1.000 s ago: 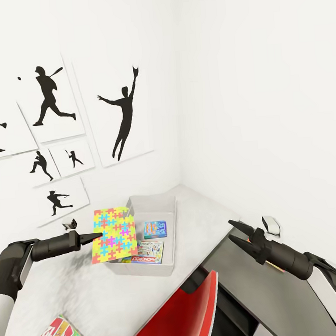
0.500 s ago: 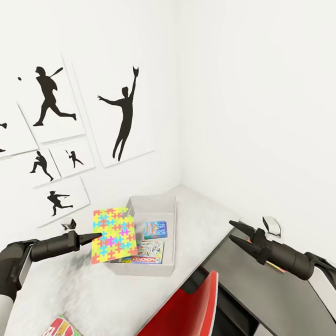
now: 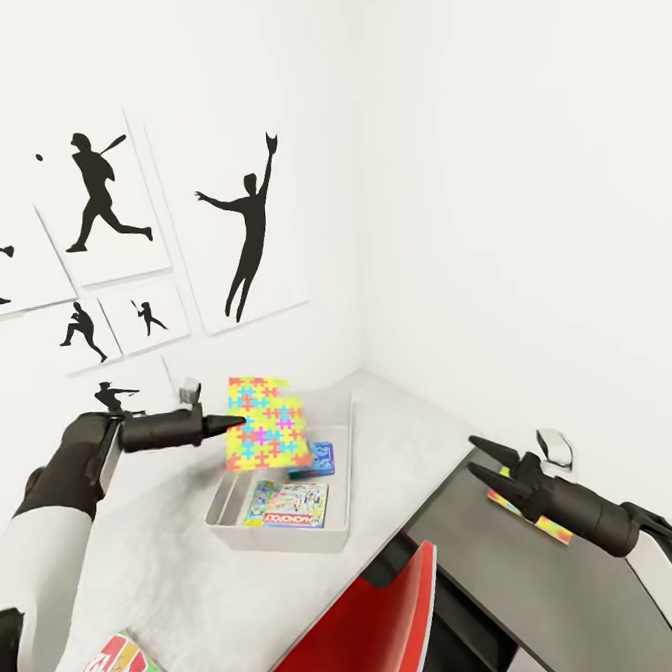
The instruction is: Put all the toys in the child's room - the three board games (two on the bed and one on the table), the two jigsaw puzzles on the table, and the tennis ball on the table - inside the toy box on the table in the child's room.
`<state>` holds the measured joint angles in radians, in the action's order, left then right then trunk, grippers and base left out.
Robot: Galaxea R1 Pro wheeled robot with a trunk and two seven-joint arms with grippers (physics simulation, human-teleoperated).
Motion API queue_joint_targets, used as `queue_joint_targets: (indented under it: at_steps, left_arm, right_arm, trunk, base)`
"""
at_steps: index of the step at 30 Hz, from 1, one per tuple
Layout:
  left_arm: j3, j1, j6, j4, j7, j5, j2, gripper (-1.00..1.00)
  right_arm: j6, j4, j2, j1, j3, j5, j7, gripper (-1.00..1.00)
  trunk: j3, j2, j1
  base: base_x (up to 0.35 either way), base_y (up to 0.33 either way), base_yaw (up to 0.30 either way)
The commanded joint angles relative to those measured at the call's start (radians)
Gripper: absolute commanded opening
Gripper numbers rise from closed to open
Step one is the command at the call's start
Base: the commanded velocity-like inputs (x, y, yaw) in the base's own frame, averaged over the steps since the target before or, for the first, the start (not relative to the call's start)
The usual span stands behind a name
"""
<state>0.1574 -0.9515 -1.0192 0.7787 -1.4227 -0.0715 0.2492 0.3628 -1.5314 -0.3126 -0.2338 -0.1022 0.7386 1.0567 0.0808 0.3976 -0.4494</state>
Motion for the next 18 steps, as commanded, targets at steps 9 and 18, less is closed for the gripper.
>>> queue_joint_targets:
  at_steps: [9,18]
  left_arm:
    - [-0.004,-0.083,0.011,-0.141,0.380,-0.026,-0.137,-1.00]
    - [-0.011,-0.090,0.133,-0.250,0.488,-0.029,-0.156,-1.00]
  right_arm:
    - [0.021,0.023,0.000,-0.001,-0.025,0.010,0.004,1.00]
    - [0.024,0.027,0.000,-0.001,-0.035,0.009,0.005,1.00]
  trunk:
    - [0.002,0.002,-0.001]
    - [0.002,0.002,-0.001]
  base:
    - [0.000,0.000,0.000]
    - [0.000,0.000,0.000]
